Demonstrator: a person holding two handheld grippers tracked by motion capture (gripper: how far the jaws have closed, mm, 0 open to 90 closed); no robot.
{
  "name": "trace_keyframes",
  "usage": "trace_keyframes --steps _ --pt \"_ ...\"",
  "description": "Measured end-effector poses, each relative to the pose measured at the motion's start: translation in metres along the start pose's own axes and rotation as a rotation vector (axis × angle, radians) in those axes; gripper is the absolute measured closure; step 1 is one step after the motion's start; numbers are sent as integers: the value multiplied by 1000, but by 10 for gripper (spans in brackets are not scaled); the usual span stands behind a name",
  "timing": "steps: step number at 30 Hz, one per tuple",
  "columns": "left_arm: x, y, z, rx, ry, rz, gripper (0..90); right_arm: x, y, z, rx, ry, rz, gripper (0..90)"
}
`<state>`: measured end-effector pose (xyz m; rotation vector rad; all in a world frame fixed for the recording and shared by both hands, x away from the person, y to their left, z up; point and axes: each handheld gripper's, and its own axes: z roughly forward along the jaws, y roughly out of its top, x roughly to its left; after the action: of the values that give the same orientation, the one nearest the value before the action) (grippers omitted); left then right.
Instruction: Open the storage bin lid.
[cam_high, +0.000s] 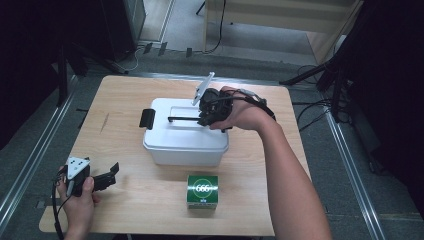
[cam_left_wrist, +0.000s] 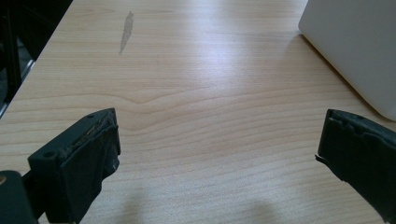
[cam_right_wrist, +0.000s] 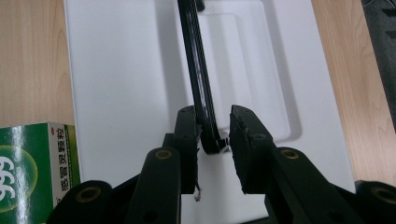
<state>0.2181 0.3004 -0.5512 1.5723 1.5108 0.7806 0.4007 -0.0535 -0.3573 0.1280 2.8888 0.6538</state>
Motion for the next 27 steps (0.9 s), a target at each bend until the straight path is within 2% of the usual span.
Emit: trace_keyframes --steps 8,11,15,19,21,25,27 --pt "0 0 0 4 0 1 0 -1 12 4 2 8 -12 755" --pt "0 0 0 5 2 3 0 0 17 6 6 3 -38 752" --pt "0 0 0 4 -1 2 0 -1 22 8 15 -2 -49 751" --pt "0 0 0 5 0 1 0 -2 22 12 25 -7 -59 823" --pt "0 0 0 2 1 6 0 -2 22 11 24 6 -46 832" --pt "0 0 0 3 3 6 0 -2 21 10 18 8 -68 851" --pt "0 0 0 3 1 0 0 -2 22 7 5 9 -54 853"
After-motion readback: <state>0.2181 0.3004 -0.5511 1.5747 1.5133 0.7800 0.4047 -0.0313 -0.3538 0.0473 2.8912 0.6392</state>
